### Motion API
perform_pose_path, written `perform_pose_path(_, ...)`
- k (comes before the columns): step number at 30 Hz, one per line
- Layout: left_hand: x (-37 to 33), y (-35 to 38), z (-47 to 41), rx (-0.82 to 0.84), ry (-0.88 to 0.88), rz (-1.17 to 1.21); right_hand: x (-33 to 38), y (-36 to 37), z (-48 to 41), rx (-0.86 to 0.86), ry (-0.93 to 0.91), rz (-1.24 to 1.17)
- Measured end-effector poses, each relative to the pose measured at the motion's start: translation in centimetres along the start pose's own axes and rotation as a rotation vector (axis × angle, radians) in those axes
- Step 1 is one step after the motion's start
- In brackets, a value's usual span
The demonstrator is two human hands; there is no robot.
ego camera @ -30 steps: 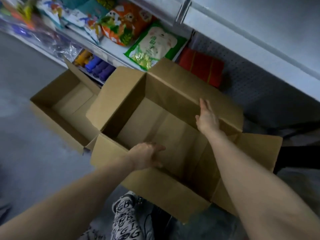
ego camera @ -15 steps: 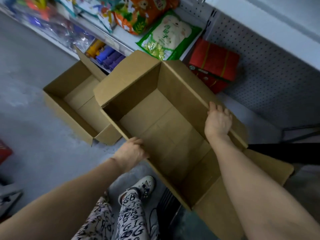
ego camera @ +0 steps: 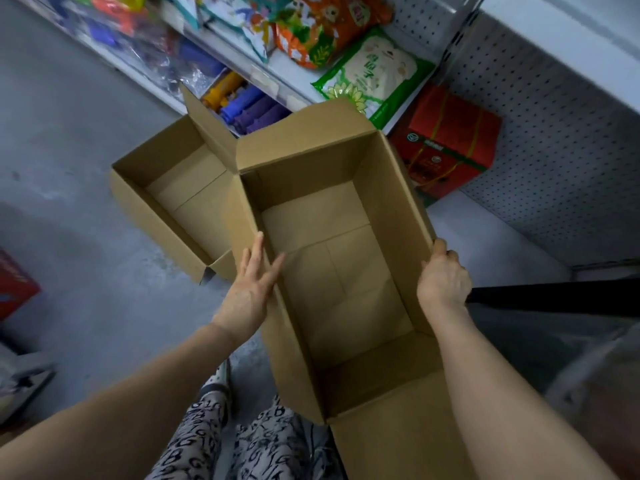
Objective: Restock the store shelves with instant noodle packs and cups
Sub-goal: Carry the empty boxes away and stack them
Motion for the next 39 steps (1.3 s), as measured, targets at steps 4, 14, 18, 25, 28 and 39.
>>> perform_pose_path(4,-1.8,0.2,0.5,-0.063,-0.259,0.344,0.2,0.2,2.0,0.031,-0.010,0.045)
perform_pose_path(14,-0.1,-0.5,3.5,-0.044,-0.653,0.389,1.9,-1.5,8.2,0.093,-0.073,-0.014)
perform_pose_path(18,1.7,-4.5,4.6,-0.183,-0.591,0.287,3.7,-3.4,10.4,0.095,-0.093,-0.096)
perform_pose_path(25,7.6,-14.8,8.8,-0.420,-0.578,0.216,11.7,-8.8,15.0,0.023,-0.186,-0.226)
perform_pose_path(28,10.3,-19.0,11.1,-0.475,-0.588,0.187,15.8,-11.5,16.7,-0.012,-0.244,-0.250)
perform_pose_path(39,23.5,-33.3,19.0,-0.594,-0.697,0.116,34.4,-21.1,24.3,-0.129,-0.670,-0.289)
Point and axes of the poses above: each hand's wrist, its own z-axis away from the middle knuckle, its own y-axis out of the palm, x = y × z, the point moved 2 cm from there along -z, towards the middle knuckle, and after that the axes turned 4 degrees about y, right-handed, at the moved point
